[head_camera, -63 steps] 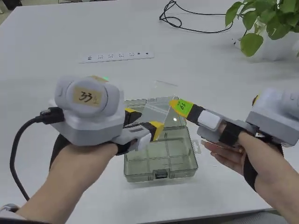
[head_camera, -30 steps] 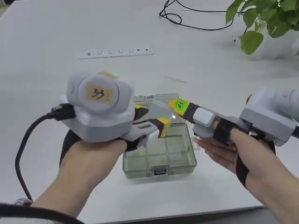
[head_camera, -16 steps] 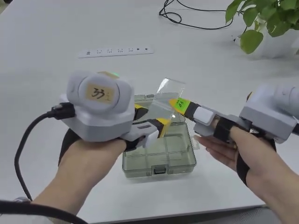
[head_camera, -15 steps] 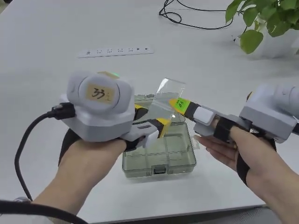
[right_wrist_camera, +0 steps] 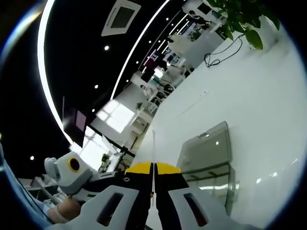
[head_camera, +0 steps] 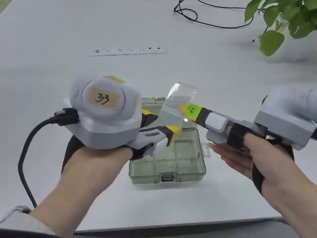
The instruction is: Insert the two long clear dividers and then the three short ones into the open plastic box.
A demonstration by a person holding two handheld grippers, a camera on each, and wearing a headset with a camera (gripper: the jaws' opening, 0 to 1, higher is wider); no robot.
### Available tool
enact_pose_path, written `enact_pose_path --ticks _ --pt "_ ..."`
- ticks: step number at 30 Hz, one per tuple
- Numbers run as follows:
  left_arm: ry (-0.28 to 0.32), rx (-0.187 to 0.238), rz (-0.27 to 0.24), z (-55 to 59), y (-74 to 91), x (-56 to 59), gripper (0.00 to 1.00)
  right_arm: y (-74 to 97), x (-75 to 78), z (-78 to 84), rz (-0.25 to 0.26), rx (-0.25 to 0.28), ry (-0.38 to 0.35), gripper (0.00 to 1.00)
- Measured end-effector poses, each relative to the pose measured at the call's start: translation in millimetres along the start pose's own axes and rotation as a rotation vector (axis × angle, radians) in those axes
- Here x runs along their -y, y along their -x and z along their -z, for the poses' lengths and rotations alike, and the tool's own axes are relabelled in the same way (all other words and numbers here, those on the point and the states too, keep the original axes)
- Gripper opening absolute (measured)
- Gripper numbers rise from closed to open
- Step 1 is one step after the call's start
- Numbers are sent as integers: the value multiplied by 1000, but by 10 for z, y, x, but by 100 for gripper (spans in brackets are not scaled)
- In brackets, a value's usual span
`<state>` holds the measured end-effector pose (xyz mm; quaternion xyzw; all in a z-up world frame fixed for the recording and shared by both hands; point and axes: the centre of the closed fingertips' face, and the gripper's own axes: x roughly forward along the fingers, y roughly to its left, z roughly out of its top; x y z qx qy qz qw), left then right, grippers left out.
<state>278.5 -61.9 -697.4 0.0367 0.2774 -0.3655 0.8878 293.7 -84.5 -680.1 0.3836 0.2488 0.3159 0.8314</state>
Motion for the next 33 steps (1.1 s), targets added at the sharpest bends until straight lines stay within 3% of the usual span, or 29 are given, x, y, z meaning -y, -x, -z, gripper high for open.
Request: enact_pose_path --ticks 11,15,17,19,22,25,33 --pt "37 -1 -36 -64 65 -30 31 -32 -94 -40 -21 -84 18 2" --pt "21 4 -35 -83 56 -21 32 -30 -96 -53 -15 -109 30 2" --pt "-14 2 -29 -74 47 -25 32 -32 -74 -56 -3 -112 23 2" --pt "-60 -4 -13 -48 38 -30 39 -39 -9 -56 31 -123 51 2" --pt "-101 0 2 0 42 -63 59 -25 84 -8 86 -160 34 2" --pt "-138 -24 5 81 69 -105 69 -9 135 45 114 -196 43 2" --pt "-168 -34 42 268 147 -199 84 -19 269 155 193 -282 50 2"
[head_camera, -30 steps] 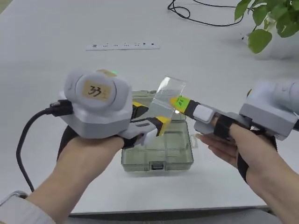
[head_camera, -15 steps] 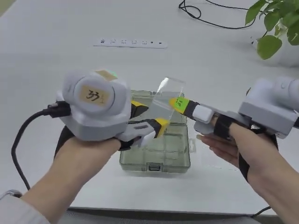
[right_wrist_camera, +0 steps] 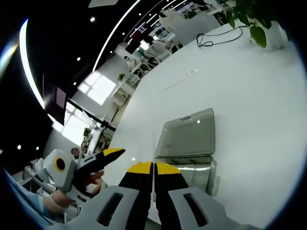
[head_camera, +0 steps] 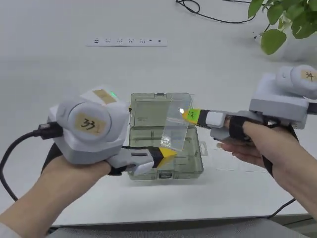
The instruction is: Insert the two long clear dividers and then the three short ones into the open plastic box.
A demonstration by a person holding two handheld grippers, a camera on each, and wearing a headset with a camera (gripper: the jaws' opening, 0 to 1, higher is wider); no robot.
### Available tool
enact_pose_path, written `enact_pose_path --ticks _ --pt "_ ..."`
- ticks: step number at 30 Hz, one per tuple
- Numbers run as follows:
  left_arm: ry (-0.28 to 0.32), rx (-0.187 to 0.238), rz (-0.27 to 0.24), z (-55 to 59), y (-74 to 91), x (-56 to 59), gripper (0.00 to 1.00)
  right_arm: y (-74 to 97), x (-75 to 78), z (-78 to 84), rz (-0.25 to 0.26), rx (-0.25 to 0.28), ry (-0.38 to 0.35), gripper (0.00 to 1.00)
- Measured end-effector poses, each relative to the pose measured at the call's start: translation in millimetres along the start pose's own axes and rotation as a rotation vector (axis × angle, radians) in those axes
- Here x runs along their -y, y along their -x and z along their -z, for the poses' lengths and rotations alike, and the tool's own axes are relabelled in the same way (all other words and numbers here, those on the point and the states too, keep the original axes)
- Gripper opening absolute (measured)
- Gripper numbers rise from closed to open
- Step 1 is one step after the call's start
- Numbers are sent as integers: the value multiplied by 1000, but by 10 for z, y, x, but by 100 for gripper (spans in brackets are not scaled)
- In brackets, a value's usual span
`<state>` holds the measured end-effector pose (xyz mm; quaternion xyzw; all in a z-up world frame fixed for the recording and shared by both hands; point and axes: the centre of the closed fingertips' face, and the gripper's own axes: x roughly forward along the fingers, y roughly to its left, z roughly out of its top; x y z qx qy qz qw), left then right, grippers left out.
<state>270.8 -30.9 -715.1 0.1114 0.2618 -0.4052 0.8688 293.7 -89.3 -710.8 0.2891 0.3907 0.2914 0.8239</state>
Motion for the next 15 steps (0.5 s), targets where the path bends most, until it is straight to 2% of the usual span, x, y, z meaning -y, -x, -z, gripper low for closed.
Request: enact_pose_path --ticks 4,6,7,8,9,10,14,15 --pt "-37 -2 9 81 -3 -33 94 -6 71 38 53 -54 -11 2" --pt "-48 -10 15 123 -1 -48 100 -11 132 -9 71 -80 -11 2" --pt "-54 -6 17 128 3 -55 100 -5 148 4 81 -105 -16 2" --pt "-61 -3 25 132 5 -54 100 -10 148 -16 88 -101 -9 2" --pt "-66 -7 37 147 9 -46 100 2 164 5 104 -136 -1 2" --pt "-67 -8 37 151 9 -55 100 -14 228 -26 113 -146 0 2" --pt "-72 -5 36 175 14 -109 100 -1 254 -17 154 -205 22 2" --pt "-68 -3 35 174 17 -114 100 5 265 1 172 -233 24 2"
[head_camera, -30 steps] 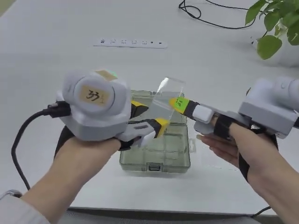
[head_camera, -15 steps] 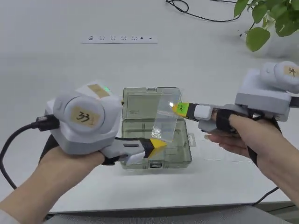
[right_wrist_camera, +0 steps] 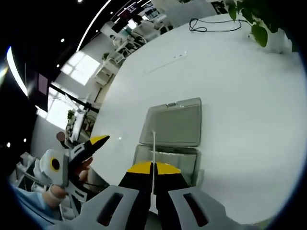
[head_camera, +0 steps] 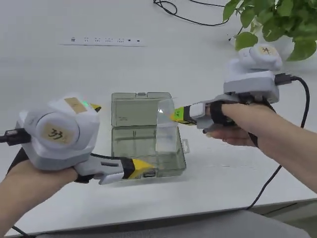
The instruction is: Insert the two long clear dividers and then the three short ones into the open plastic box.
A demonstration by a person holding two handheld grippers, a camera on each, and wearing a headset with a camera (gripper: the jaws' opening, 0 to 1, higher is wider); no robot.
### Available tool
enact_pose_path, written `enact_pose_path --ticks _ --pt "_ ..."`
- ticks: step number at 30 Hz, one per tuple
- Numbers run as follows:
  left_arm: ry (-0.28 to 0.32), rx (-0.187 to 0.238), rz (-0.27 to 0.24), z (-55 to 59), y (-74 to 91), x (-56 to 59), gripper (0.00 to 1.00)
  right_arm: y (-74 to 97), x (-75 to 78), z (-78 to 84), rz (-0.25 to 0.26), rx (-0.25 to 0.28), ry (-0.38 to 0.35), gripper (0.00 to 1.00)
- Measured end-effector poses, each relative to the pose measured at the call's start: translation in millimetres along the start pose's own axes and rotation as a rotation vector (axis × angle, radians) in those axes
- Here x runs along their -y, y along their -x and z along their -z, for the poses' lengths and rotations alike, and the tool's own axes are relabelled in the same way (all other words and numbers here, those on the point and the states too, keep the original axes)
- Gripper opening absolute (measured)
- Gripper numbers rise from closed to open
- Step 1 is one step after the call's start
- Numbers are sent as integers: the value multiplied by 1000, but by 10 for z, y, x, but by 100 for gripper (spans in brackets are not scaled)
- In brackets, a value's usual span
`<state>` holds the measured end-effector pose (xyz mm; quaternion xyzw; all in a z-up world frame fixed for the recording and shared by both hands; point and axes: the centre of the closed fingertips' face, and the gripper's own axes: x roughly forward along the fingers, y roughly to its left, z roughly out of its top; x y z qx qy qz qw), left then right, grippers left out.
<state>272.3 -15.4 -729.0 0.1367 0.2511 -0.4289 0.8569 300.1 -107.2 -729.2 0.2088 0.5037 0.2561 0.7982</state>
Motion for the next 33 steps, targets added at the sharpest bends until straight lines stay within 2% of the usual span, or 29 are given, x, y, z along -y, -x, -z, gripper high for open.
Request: enact_pose_path --ticks 2,3,10,17,18,20,21,26,30,33 --pt "5 0 6 13 1 4 100 -28 58 29 26 -39 7 2" --pt "3 0 7 19 1 6 100 -42 65 11 30 -40 0 2" --pt "8 5 23 106 1 27 100 -67 118 71 118 -138 45 2" --pt "17 16 48 149 -11 71 100 -110 131 107 172 -196 8 2" --pt "18 16 49 155 -11 72 100 -104 155 141 195 -225 8 2" --pt "17 20 53 156 -7 77 99 -101 188 150 224 -234 12 2" --pt "18 23 55 156 -3 78 99 -119 184 175 224 -257 -4 2" --pt "25 33 54 163 16 65 98 -177 270 150 257 -280 -40 2" --pt "32 35 53 178 31 64 98 -230 300 231 286 -331 -46 2" --pt "36 39 50 184 42 62 97 -283 309 240 290 -340 -50 2"
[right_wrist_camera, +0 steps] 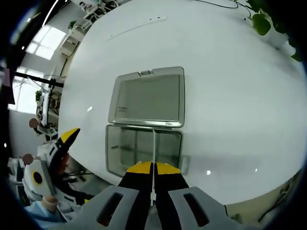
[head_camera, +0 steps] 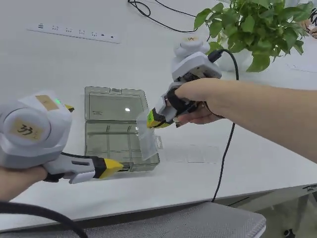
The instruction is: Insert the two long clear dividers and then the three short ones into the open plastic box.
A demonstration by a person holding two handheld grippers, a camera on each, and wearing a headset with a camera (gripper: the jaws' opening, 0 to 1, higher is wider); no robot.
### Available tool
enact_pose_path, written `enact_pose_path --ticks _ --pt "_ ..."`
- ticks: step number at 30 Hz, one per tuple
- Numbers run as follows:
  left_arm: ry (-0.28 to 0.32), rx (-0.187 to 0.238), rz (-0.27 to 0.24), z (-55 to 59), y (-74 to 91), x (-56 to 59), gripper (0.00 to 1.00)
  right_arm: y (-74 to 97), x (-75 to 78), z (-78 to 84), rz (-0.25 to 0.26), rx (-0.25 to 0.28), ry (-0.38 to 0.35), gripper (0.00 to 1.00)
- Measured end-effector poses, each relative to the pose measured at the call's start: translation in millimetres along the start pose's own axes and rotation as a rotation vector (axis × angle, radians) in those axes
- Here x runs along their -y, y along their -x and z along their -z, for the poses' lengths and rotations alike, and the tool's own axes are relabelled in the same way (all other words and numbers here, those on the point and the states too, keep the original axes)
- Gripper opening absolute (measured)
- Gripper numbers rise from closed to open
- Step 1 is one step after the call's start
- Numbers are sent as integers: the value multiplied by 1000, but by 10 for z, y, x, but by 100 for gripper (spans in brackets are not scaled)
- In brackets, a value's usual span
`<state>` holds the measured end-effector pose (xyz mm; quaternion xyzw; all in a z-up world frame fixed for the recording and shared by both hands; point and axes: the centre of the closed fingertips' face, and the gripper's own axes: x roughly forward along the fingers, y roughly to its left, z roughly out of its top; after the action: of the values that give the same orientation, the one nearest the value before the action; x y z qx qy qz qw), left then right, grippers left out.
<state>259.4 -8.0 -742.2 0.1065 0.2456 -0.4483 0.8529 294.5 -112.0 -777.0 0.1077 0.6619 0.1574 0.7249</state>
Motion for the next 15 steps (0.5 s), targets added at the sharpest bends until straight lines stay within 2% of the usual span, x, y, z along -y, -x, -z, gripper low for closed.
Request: enact_pose_path --ticks 3,9,15 --pt "7 0 -1 17 12 3 97 -2 -54 48 8 -8 4 2" --pt "16 -1 -7 40 24 -10 97 -70 10 13 30 -29 16 2" --pt "26 -6 -13 73 15 -31 96 -63 -34 112 36 -42 27 2"
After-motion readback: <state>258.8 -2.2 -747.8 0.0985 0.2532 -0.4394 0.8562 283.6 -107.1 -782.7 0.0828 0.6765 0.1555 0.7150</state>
